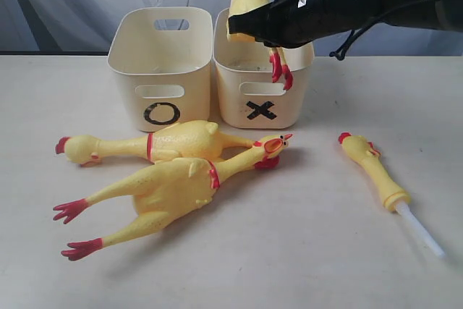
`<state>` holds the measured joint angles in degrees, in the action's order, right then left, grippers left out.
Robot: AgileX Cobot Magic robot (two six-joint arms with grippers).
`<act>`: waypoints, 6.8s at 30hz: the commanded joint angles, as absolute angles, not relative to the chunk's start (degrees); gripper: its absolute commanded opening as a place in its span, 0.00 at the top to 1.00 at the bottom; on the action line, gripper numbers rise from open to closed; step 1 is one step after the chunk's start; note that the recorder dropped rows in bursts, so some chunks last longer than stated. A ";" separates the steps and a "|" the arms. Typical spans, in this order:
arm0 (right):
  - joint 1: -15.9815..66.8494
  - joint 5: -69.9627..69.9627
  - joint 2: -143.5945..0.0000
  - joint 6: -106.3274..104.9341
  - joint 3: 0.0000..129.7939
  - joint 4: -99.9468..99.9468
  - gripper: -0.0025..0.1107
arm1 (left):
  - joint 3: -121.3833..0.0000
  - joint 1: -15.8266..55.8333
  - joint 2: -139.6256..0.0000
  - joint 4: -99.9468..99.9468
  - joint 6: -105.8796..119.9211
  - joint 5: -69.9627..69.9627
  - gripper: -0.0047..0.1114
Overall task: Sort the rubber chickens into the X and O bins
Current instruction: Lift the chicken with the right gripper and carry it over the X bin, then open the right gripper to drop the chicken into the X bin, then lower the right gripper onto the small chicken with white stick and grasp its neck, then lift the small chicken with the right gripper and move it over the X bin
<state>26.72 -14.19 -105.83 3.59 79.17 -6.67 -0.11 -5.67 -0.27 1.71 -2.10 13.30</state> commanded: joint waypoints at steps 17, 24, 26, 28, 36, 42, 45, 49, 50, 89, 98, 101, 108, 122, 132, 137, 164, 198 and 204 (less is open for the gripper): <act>21.84 -12.24 -105.55 5.16 79.77 -6.76 0.62 | 0.00 -5.69 0.00 1.75 -2.34 12.88 0.96; 21.84 -15.36 -104.47 5.16 79.77 -7.39 0.62 | 0.00 -5.69 0.00 1.75 -2.34 12.88 0.96; 21.84 -16.73 -103.42 4.93 79.77 -7.39 0.62 | 0.00 -5.69 0.00 1.75 -2.34 12.88 0.96; 21.84 -18.58 -101.87 4.51 79.77 -5.68 0.62 | 0.00 -5.69 0.00 1.75 -2.34 12.88 0.96; 21.84 -32.03 -93.24 4.51 79.77 3.17 0.62 | 0.00 -5.69 0.00 1.75 -2.34 12.88 0.96; 21.84 -50.31 -90.85 4.51 79.77 6.01 0.62 | 0.00 -5.69 0.00 1.75 -2.34 12.88 0.96; 21.84 -58.89 -91.09 4.51 79.31 6.01 0.62 | 0.00 -5.69 0.00 1.75 -2.34 12.88 0.96; 21.84 -65.24 -91.20 4.51 77.24 6.13 0.62 | 0.00 -5.69 0.00 1.75 -2.34 12.88 0.96; 21.84 -66.15 -91.20 4.51 76.21 6.13 0.62 | 0.00 -5.69 0.00 1.75 -2.34 12.88 0.96; 21.12 -31.83 -101.12 14.04 51.18 21.76 0.35 | 0.00 -5.69 0.00 1.75 -2.34 12.88 0.96; 15.03 -30.20 -102.46 14.98 51.18 19.70 0.35 | 0.00 -5.69 0.00 1.75 -2.34 12.88 0.96; 14.93 -29.32 -102.55 13.47 51.18 18.20 0.35 | 0.00 -5.69 0.00 1.75 -2.34 12.88 0.96; 14.67 -27.88 -102.55 10.10 51.18 14.71 0.35 | 0.00 -5.69 0.00 1.75 -2.34 12.88 0.96; 14.66 -26.95 -105.52 9.94 51.18 14.71 0.35 | 0.00 -5.69 0.00 1.75 -2.34 12.88 0.96; 14.66 -27.66 -105.52 10.05 51.18 14.71 0.61 | 0.00 -5.69 0.00 1.75 -2.34 12.88 0.96; 14.66 -27.78 -105.52 10.05 51.18 14.71 0.72 | 0.00 -5.69 0.00 1.75 -2.34 12.88 0.96; 14.66 -38.80 -86.34 10.27 51.18 11.97 0.99 | 0.00 -5.69 0.00 1.75 -2.34 12.88 0.96; 14.78 -21.94 -78.55 -0.38 51.18 -12.65 0.99 | 0.00 -5.69 0.00 1.75 -2.34 12.88 0.96; 14.78 -14.76 -78.55 -0.47 51.18 -13.54 0.99 | 0.00 -5.69 0.00 1.75 -2.34 12.88 0.96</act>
